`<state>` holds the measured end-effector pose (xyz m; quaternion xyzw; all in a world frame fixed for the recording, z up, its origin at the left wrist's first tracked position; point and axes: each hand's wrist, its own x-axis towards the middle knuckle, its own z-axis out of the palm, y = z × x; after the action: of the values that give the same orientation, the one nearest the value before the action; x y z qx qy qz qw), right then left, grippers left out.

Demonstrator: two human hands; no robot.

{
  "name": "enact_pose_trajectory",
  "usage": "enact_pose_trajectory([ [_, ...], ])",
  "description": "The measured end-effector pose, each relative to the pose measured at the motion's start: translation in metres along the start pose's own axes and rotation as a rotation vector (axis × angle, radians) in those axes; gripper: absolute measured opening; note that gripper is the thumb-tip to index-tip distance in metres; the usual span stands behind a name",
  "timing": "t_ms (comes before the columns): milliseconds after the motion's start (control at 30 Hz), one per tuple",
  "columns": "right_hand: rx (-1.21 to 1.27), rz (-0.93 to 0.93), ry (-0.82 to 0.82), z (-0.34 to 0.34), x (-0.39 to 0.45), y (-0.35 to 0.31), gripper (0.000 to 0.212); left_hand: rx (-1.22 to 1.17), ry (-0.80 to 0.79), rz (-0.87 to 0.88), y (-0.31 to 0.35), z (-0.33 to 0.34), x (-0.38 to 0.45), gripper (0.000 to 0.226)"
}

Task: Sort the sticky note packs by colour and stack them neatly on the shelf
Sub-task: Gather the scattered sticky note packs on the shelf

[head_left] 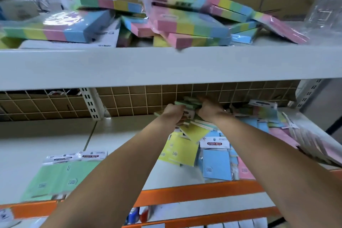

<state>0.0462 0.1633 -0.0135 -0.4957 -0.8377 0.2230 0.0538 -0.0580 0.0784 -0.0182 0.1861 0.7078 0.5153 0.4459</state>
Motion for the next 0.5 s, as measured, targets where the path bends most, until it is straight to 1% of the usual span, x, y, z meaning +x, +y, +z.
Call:
enact_pose_trajectory([
  [100,0.048,-0.007,-0.031,0.019,0.032,0.018,0.062,-0.065,-0.007,-0.014,-0.001,0.003,0.002,0.03],
  [167,0.068,0.004,0.0,0.016,0.018,0.011,0.058,-0.104,-0.006,-0.019,-0.001,0.005,0.004,0.029],
  [233,0.025,0.0,0.04,0.01,-0.001,0.004,0.058,-0.144,-0.019,-0.021,-0.003,0.007,0.006,0.024],
  [300,0.009,-0.019,0.067,0.011,-0.005,0.006,0.059,-0.19,-0.037,-0.018,-0.004,0.01,0.006,0.025],
  [500,0.046,-0.081,0.062,0.012,-0.014,0.008,0.059,-0.311,-0.061,-0.014,-0.008,0.016,0.008,0.026],
])
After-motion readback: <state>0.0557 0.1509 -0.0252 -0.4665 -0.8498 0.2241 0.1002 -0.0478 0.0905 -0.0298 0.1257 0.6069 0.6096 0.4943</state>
